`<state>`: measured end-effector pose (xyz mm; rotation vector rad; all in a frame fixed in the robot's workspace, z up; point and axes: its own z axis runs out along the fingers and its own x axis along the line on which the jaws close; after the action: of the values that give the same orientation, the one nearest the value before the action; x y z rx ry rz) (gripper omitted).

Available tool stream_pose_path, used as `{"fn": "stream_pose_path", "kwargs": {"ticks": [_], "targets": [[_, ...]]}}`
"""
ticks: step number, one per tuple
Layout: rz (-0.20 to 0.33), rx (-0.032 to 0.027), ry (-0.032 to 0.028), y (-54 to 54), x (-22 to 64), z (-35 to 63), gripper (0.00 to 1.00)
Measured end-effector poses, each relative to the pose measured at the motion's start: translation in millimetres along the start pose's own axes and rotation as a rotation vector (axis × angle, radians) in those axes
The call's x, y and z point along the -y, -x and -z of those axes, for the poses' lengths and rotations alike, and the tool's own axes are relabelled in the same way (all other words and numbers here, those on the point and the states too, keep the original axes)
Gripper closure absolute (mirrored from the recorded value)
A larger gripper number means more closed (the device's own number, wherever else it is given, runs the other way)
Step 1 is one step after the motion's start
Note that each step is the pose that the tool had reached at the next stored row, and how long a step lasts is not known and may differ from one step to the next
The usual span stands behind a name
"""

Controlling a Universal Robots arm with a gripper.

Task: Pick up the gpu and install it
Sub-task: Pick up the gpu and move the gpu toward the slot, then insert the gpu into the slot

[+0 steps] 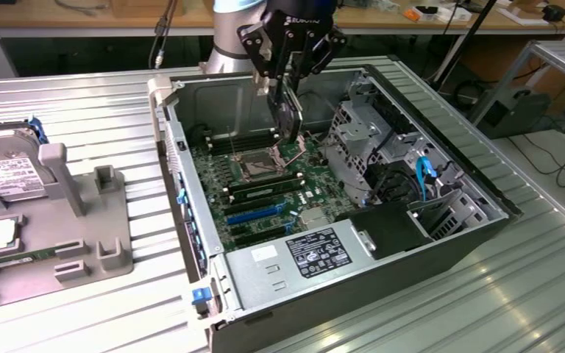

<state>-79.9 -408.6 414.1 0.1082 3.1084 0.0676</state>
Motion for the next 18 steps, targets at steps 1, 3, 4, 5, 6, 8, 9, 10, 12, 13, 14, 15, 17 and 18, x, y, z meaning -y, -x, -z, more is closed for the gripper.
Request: {"fn": "stream_pose_path", "kwargs": {"ticks": [1,3,4,5,6,8,9,10,12,13,14,15,17,18], "targets": [[0.0,0.0,0.0,2.5,-0.2,-0.1,0.73],[0.0,0.0,0.0,8.4,-0.6,-0.3,0.73],[0.0,0.0,0.0001,12.1,-0.8,-0.4,0.73],[0.0,0.0,0.0,15.0,-1.0,-0.5,0.73],[0.0,0.0,-0.0001,19.5,-1.3,-0.6,0.73],[0.0,0.0001,0.0001,20.0,-1.3,-0.7,0.73],[0.0,0.0,0.0,20.0,-1.3,-0.7,0.73],[0.0,0.0,0.0,20.1,-1.3,-0.6,0.73],[0.0,0.0,0.0,20.1,-1.3,-0.6,0.73],[0.0,0.0,0.0,20.1,-1.3,-0.6,0.73],[0.0,0.0,0.0,20.1,-1.3,-0.7,0.73],[0.0,0.0,0.0,20.1,-1.3,-0.6,0.73],[0.0,0.0,0.0,20.1,-1.3,-0.6,0.73],[0.0,0.0,0.0,20.1,-1.3,-0.6,0.73]]}}
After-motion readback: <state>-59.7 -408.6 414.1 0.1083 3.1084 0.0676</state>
